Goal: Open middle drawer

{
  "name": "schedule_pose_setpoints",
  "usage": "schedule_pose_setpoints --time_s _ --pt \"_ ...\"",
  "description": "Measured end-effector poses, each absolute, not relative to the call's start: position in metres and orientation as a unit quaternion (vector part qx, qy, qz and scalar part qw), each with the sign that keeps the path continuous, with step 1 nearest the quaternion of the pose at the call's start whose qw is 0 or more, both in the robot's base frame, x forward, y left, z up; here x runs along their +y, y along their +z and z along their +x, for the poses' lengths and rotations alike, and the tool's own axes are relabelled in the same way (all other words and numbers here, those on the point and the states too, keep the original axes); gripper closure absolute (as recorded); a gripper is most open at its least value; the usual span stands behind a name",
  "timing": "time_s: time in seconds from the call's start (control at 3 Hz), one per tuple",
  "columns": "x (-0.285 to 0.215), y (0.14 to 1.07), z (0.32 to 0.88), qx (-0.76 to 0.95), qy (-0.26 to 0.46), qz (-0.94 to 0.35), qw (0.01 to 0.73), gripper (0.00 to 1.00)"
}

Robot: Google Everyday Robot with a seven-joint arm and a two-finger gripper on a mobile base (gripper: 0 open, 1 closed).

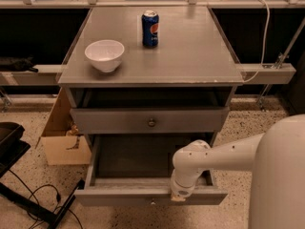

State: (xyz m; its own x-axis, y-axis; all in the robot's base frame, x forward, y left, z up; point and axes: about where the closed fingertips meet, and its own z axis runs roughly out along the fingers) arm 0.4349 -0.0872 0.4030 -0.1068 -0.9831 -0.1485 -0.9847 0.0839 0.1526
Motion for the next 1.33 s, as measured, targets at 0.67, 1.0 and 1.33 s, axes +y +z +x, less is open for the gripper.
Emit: schedule_pose_setpoints --time_s 0.67,1.0,1.33 --pt "-0.0892 0.4059 0.4366 0.735 0.111 -0.668 0.0 1.0" --pt "-0.0903 0.4079 0.4352 0.734 0.115 -0.67 -0.003 1.0" --pt "-0.0903 0.4079 0.4352 0.734 0.115 -0.67 -0.003 0.74"
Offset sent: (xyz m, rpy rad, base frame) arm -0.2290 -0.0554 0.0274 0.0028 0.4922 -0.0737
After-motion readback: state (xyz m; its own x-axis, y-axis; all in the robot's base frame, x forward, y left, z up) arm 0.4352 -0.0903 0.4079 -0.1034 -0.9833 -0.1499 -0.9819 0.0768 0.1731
